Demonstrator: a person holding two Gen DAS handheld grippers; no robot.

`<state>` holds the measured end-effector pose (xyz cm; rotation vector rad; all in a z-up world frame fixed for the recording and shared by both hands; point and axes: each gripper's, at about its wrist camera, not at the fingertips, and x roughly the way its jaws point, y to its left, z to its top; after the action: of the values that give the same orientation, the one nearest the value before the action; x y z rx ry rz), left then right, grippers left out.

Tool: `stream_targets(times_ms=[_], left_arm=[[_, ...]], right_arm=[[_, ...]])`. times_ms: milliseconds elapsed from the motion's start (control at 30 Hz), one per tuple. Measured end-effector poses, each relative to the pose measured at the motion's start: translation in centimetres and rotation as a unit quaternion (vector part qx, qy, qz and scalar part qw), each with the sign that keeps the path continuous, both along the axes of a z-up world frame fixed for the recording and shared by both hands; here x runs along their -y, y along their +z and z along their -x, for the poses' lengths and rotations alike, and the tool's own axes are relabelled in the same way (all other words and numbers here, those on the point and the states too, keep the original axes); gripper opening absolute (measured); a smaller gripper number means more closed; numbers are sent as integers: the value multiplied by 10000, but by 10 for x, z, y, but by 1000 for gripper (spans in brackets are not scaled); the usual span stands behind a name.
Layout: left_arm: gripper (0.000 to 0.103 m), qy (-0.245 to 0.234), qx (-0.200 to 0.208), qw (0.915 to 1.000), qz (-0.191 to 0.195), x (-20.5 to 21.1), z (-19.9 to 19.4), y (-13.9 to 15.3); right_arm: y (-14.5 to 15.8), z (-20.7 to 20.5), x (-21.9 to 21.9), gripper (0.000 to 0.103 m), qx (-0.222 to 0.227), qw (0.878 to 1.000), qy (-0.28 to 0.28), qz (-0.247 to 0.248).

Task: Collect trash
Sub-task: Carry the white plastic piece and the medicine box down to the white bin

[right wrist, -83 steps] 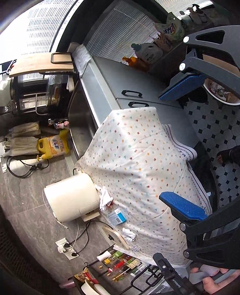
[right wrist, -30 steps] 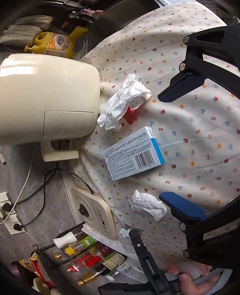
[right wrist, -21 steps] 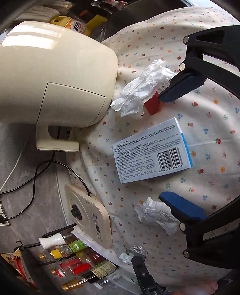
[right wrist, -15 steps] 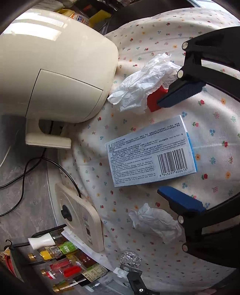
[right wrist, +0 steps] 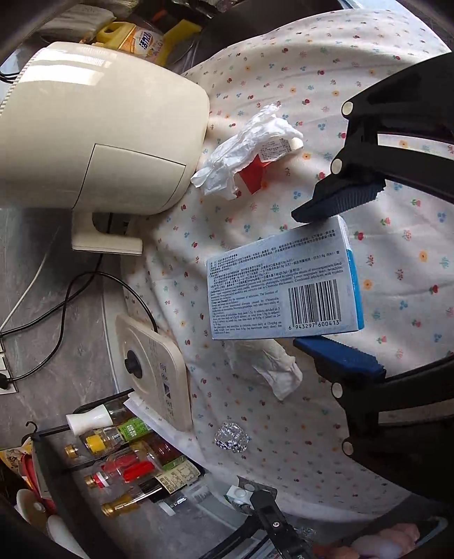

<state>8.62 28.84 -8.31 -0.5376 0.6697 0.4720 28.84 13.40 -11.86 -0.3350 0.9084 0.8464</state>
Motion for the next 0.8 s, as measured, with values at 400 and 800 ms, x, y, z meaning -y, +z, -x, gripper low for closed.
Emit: stream_targets(times_ms=[400, 800], left_arm=[[25, -286, 29, 9996, -59, 98, 23, 3], [25, -1211, -202, 9924, 103, 238, 28, -15]], right_arm=[[22, 52, 124, 65, 31, 9991, -320, -281], [24, 112, 321, 65, -138, 9899, -1398, -204]])
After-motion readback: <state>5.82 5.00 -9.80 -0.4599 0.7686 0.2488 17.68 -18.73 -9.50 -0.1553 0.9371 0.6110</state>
